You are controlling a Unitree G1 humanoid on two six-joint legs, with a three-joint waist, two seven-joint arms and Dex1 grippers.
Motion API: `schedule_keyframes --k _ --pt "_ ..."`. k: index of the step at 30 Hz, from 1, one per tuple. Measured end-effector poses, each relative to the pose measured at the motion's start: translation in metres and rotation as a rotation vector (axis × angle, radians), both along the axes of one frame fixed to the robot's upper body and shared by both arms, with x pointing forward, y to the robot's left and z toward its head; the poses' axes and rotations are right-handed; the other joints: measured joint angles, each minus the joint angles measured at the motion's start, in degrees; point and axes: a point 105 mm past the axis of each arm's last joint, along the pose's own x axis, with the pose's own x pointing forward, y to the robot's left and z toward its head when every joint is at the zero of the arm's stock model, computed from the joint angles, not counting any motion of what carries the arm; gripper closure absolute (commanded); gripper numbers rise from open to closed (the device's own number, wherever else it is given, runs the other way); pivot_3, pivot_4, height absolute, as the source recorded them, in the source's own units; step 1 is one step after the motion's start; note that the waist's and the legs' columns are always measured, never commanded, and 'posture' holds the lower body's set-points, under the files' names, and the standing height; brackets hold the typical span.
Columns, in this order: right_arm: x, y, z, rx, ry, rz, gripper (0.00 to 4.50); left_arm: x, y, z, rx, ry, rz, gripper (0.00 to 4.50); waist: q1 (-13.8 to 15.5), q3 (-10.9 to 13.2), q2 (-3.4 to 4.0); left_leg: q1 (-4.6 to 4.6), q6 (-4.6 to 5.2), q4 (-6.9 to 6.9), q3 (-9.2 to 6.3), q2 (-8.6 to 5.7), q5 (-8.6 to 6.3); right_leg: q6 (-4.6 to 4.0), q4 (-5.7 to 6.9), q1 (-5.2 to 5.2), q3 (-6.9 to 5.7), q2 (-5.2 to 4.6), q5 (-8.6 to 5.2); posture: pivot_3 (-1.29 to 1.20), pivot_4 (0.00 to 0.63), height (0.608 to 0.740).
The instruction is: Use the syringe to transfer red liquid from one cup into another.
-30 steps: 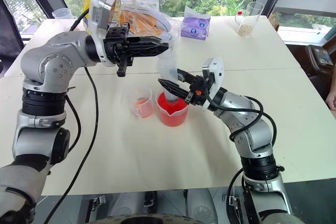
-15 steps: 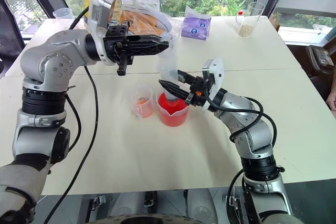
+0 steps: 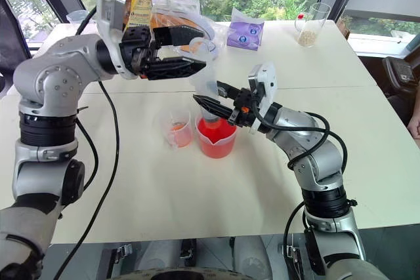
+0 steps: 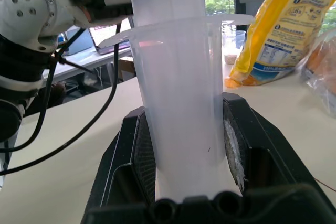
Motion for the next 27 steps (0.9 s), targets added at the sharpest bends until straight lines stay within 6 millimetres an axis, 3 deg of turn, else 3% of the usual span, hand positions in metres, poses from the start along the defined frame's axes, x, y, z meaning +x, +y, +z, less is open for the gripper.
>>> schedule_keyframes --k 10,16,20,23,27 --pt "0.001 -0.003 0.007 0.015 0.009 -0.008 3.09 -0.005 0.042 0.001 0.009 0.026 0.122 0.33 -0.1 0.0 0.01 0.06 0.0 -0.02 0.01 0.03 0.0 0.0 0.01 0.02 0.0 0.0 0.0 0.0 0.15 0.74" --pt "-0.003 0.008 0.057 0.042 -0.114 0.061 3.09 -0.005 0.064 0.01 0.005 -0.009 0.215 0.33 -0.1 0.0 0.0 0.07 0.0 -0.02 0.02 0.03 0.0 0.0 0.0 0.02 0.0 -0.01 0.0 0.0 0.15 0.74" --pt "-0.003 0.021 0.077 0.08 -0.139 0.129 3.09 -0.007 0.069 0.016 -0.007 -0.03 0.239 0.33 -0.1 0.0 0.0 0.08 0.0 -0.03 0.02 0.02 0.0 -0.01 -0.01 0.06 0.0 -0.02 0.0 0.0 0.15 0.74" --pt "0.002 0.035 0.073 0.112 -0.103 0.187 3.09 -0.01 0.076 0.022 -0.021 -0.036 0.265 0.33 -0.2 0.0 -0.02 0.09 0.0 -0.03 0.01 0.03 0.0 -0.01 0.0 0.06 0.0 -0.01 0.0 0.0 0.15 0.74" --pt "0.016 0.056 0.049 0.12 -0.025 0.229 3.09 -0.019 0.081 0.028 -0.028 -0.051 0.28 0.33 -0.3 0.0 0.0 0.1 0.0 -0.05 0.03 0.03 0.0 0.0 0.01 0.05 0.0 -0.02 0.0 0.0 0.15 0.74"
